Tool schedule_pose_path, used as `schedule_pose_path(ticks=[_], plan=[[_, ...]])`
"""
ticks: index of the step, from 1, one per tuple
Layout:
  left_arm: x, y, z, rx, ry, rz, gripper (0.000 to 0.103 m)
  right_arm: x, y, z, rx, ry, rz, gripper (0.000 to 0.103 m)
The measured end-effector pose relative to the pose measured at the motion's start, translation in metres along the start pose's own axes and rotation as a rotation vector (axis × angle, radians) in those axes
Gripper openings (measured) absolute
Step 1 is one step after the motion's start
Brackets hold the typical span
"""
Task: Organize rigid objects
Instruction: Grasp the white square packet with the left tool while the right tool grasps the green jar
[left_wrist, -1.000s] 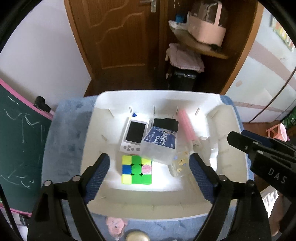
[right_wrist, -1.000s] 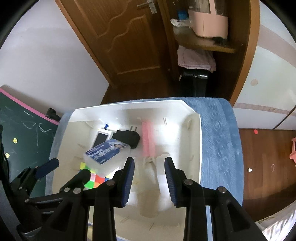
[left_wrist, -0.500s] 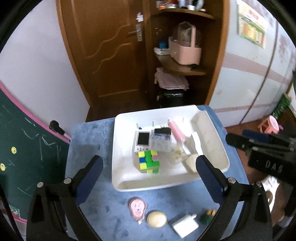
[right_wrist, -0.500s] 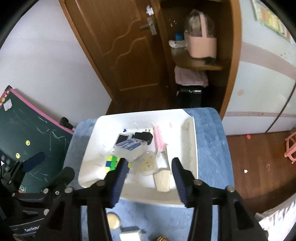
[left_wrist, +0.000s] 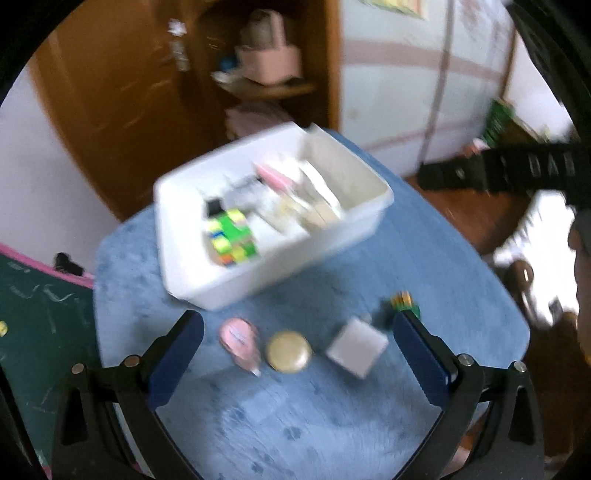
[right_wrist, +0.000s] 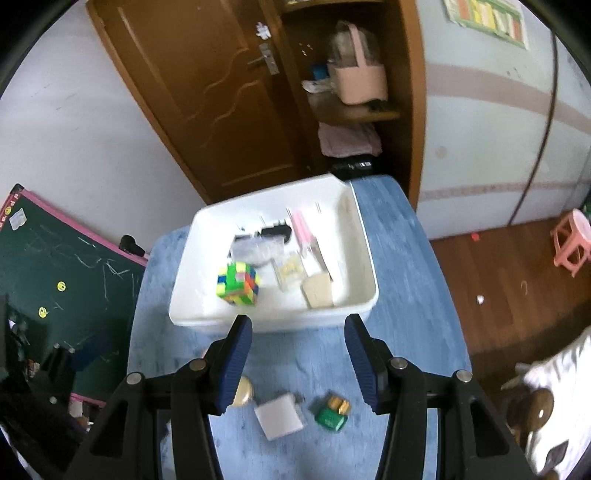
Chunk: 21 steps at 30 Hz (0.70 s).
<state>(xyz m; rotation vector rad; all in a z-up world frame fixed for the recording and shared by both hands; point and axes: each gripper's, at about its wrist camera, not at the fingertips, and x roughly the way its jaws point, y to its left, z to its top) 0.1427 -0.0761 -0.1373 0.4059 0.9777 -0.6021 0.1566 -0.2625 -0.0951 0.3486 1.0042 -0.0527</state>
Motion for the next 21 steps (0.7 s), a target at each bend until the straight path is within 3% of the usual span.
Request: schedule_pose_path(ticks=[8, 16, 21], plan=[[0.058, -0.032, -0.034, 0.156, 0.076, -0.101, 0.102, 0.045, -0.024, -0.065, 0.118, 0.128, -0.038, 0.053], [0.103, -0.037, -0.039, 0.213, 0.116, -0.159, 0.102, 0.110, -0.049, -0.121, 0.247, 0.275, -0.049, 0.053], [0.120, -0.042, -0.037, 0.231, 0.139, -0.172, 0.102, 0.129, -0.059, -0.134, 0.323, 0.302, 0.000, 0.053]])
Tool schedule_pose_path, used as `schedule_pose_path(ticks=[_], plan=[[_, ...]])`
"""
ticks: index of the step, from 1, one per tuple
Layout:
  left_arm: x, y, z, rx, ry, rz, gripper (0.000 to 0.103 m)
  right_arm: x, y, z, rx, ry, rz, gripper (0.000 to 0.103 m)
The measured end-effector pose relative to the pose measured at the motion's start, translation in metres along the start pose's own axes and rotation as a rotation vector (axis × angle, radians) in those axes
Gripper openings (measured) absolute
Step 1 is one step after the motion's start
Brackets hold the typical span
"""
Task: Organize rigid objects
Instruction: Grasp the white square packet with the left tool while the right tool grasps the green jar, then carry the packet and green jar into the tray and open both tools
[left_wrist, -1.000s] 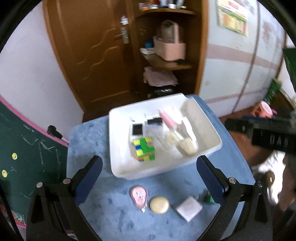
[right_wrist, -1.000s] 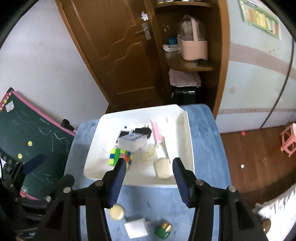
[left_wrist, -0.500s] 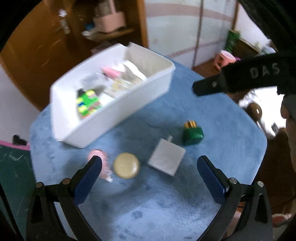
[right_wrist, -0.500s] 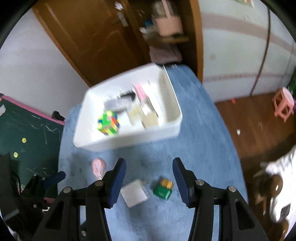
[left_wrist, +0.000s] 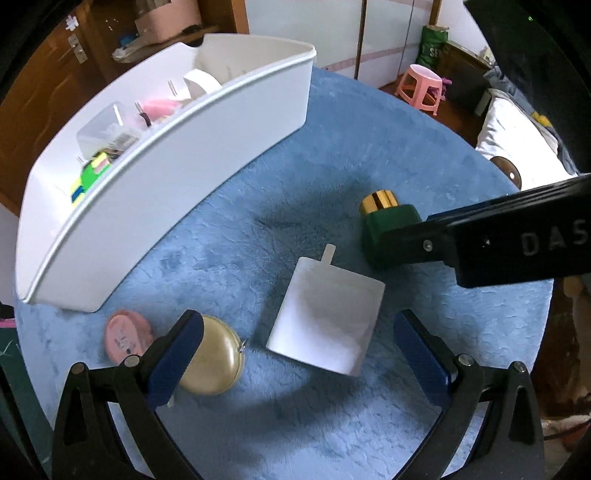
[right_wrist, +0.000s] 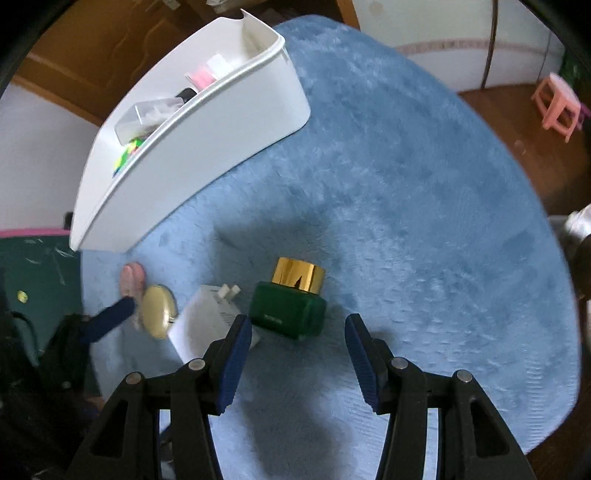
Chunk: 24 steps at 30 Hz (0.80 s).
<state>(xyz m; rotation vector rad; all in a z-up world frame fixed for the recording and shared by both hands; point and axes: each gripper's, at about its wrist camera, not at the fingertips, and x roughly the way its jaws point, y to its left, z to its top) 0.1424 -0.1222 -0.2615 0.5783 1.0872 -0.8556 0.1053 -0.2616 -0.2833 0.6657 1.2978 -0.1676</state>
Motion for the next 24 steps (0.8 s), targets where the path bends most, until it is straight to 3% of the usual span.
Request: schedule_pose_path(ticks=[8, 13, 15, 18, 24], plan=[[0.017, -0.001, 0.000, -0.002, -0.002, -0.026, 0.096, 0.010, 0.018, 0.008, -0.016, 0.011, -0.012, 0.055], [0.022, -0.006, -0.001, -0.012, 0.017, -0.098, 0.077, 0.024, 0.023, 0.013, -0.003, 0.026, -0.038, 0.055], [0.022, -0.010, -0.001, -0.015, 0.004, -0.093, 0.076, 0.031, 0.022, 0.013, 0.002, 0.046, -0.038, 0.051], [0.020, -0.015, -0.003, -0.011, -0.015, -0.089, 0.065, 0.032, 0.023, 0.011, -0.014, 0.038, -0.052, 0.047], [0.016, -0.014, -0.009, -0.053, -0.014, -0.074, 0.064, 0.031, 0.023, 0.007, -0.035, 0.032, -0.037, 0.046]])
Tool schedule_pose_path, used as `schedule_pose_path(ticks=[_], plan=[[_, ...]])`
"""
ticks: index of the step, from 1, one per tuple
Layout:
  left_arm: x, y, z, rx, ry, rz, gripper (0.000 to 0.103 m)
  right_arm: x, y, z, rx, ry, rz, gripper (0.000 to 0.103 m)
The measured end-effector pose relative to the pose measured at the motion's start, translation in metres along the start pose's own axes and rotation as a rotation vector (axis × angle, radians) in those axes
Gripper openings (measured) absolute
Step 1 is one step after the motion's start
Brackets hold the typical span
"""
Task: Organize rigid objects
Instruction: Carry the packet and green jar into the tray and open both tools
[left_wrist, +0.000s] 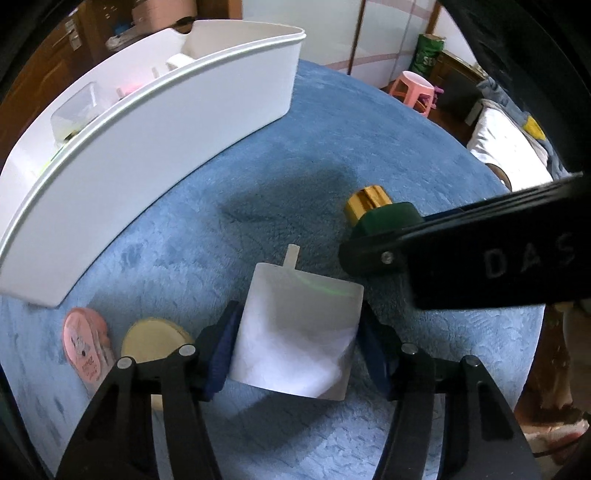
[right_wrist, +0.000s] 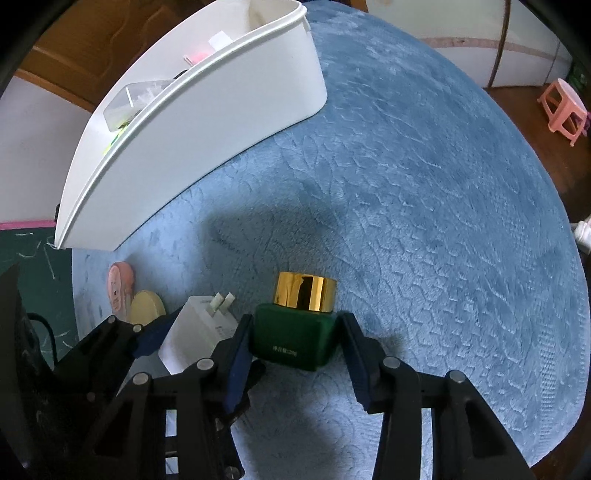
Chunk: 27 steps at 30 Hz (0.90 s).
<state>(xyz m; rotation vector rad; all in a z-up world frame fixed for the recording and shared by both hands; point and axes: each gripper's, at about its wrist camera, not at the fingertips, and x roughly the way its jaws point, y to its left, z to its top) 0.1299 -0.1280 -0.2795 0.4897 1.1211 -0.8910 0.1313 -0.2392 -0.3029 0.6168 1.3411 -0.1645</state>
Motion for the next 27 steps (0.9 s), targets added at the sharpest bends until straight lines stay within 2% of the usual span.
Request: schedule_pose_path(ticks=[7, 14, 20, 27], plan=[[-0.023, 0.005, -0.014, -0.102, -0.006, 0.010, 0.063, -0.015, -0.024, -0.009, 0.034, -0.010, 0.068, 0.046], [-0.076, 0.020, -0.020, -0.238, -0.051, 0.033, 0.063, -0.045, -0.036, -0.018, 0.045, -0.064, 0.133, 0.046], [-0.141, 0.042, 0.002, -0.326, -0.124, 0.092, 0.063, -0.099, -0.028, -0.019, -0.012, -0.157, 0.167, 0.046], [-0.210, 0.065, 0.047, -0.376, -0.217, 0.201, 0.063, -0.158, 0.021, -0.001, -0.151, -0.249, 0.173, 0.046]])
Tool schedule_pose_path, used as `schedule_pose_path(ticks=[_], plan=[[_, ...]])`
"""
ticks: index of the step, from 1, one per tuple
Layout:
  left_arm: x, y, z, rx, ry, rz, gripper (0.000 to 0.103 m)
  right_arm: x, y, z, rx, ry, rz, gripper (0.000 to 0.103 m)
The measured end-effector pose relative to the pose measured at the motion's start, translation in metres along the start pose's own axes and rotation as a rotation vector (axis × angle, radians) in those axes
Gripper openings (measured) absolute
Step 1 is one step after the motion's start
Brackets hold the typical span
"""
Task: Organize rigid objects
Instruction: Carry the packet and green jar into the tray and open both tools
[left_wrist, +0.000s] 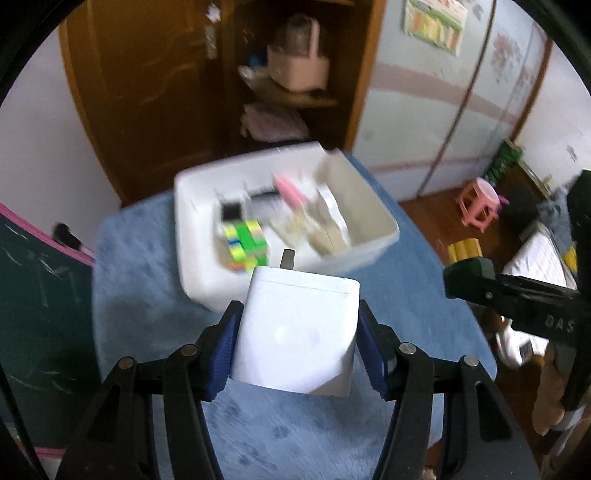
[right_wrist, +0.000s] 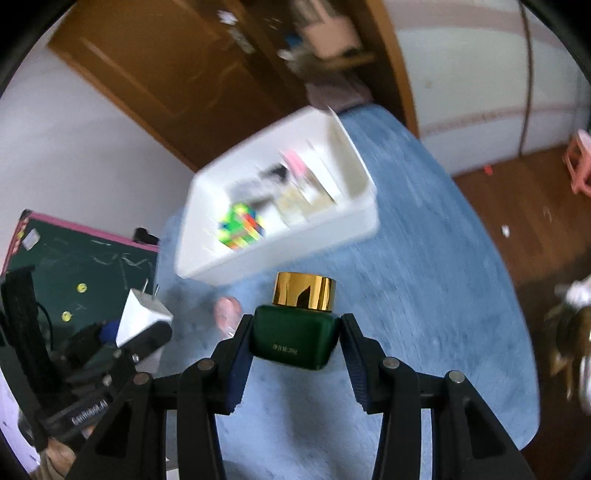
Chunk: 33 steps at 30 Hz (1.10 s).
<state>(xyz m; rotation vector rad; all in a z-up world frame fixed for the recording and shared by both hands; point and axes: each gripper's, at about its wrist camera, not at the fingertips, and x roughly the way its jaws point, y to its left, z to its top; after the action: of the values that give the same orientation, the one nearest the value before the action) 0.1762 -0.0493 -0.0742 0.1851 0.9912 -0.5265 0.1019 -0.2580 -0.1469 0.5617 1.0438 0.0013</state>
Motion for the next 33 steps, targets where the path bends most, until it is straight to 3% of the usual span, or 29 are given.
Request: schedule_pose_path(ticks=[7, 14, 19, 24, 33], plan=[[-0.009, 0.012, 0.067, -0.047, -0.086, 0.040, 0.062, -0.045, 0.041, 0.066, -0.142, -0.113, 0.019, 0.046], [0.028, 0.015, 0.129, -0.102, -0.106, 0.058, 0.062, -0.039, 0.058, 0.132, -0.204, -0.157, 0.005, 0.046], [0.076, 0.014, 0.163, -0.138, -0.074, 0.066, 0.062, 0.001, 0.052, 0.165, -0.226, -0.132, -0.021, 0.046], [0.137, 0.010, 0.178, -0.155, -0.002, 0.065, 0.062, 0.059, 0.032, 0.178, -0.220, -0.049, -0.047, 0.046], [0.242, 0.008, 0.162, -0.161, 0.175, 0.085, 0.062, 0.151, -0.002, 0.150, -0.223, 0.129, -0.112, 0.046]])
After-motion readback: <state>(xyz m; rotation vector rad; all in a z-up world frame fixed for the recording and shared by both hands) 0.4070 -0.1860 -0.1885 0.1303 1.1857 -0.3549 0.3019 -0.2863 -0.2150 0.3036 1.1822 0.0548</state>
